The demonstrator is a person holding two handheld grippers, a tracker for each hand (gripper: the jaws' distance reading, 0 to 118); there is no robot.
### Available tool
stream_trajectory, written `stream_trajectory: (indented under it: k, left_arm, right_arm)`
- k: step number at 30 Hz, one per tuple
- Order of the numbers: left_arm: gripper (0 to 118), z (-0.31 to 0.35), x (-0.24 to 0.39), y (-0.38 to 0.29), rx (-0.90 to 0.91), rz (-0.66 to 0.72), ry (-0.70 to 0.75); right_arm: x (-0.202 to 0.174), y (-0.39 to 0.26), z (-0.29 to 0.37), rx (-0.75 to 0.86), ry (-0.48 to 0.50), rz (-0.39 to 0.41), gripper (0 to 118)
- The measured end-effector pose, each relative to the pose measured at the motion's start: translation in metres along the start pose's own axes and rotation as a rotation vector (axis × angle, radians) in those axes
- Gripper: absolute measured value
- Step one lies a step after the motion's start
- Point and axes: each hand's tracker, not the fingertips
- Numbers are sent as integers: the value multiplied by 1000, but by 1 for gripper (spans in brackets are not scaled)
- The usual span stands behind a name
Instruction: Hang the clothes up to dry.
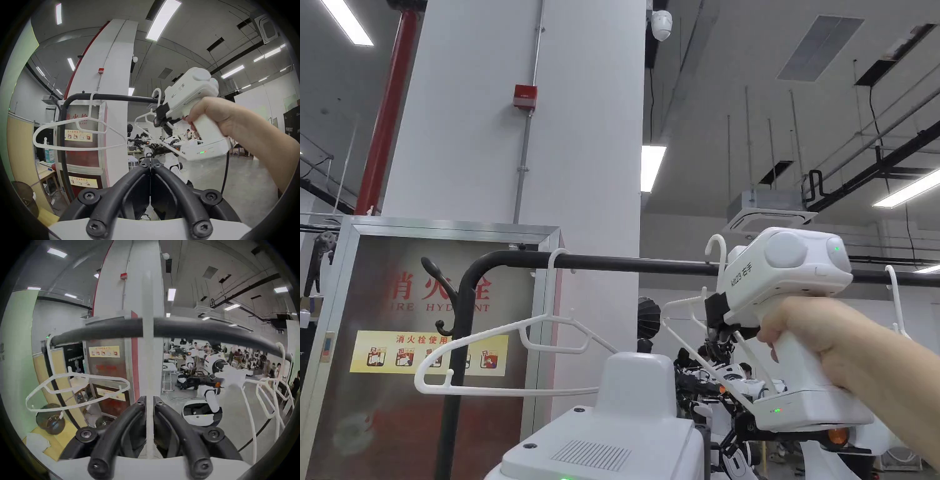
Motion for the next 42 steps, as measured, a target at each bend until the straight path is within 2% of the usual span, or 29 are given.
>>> stream_trajectory:
  k: [1,2,3,4,5,7,10,13,16,20,22,23,24,26,29,31,32,35,36,39,41,42]
  left_arm:
    - [0,0,-1,0,1,0,0]
    - [0,-1,-1,-1,1,0,1]
    - [0,-1,-2,-1,1,2,5]
    - [0,-1,-3,0,-1,7,10]
    - [0,-1,-3,-1,-1,8,8]
    - [0,-1,-4,-1,1,11,6]
    - [0,-3,-3,-2,-4,6,8]
    - [0,-6,-2,-3,-14,7,1]
    - [0,-7,1,-5,-18,4,0]
    - [0,-9,2,-12,-32,-3,-2]
    - [0,-10,2,-17,-46,-8,0]
    - [0,-11,2,-21,-53,-13,0]
    - [0,-12,3,-24,-60,-18,-2]
    - [0,-15,3,-31,-73,-18,0]
    - [0,-22,6,-42,-101,-21,-12]
    - [0,-27,8,-49,-129,-21,-17]
    - [0,-29,8,-53,-146,-19,-27]
    - [0,-37,1,-61,-201,-1,-61]
    - [0,-41,-3,-64,-215,8,-66]
    - [0,-51,-22,-71,-277,72,-183]
    - [0,-56,-37,-74,-295,112,-345]
    - [0,-58,-46,-77,-318,108,-469]
  right_arm:
    - [3,1,7,22,3,-14,5]
    - [5,3,13,30,38,10,5]
    - [7,4,16,44,14,-12,5]
    - [9,4,15,4,31,5,5]
    - [12,-2,23,34,35,-12,5]
    - [15,-7,29,31,46,14,5]
    - [19,-19,46,50,44,-6,5]
    - [20,-28,61,61,70,30,5]
    - [22,-43,75,96,83,31,5]
    - [31,-88,86,119,107,44,5]
    - [38,-122,82,51,108,80,5]
    - [39,-144,81,23,80,60,5]
    - [40,-162,77,3,123,91,5]
    - [47,-204,71,-33,136,67,5]
    - [62,-244,62,-56,153,-34,5]
    - [72,-257,58,-89,163,-28,5]
    - [79,-262,57,-81,142,-54,5]
    - [98,-265,58,-98,167,-40,5]
    - [104,-266,59,-97,178,-59,5]
    - [124,-267,57,-79,368,-85,5]
    - [125,-269,57,-47,508,-33,5]
    - [125,-271,55,-32,615,26,5]
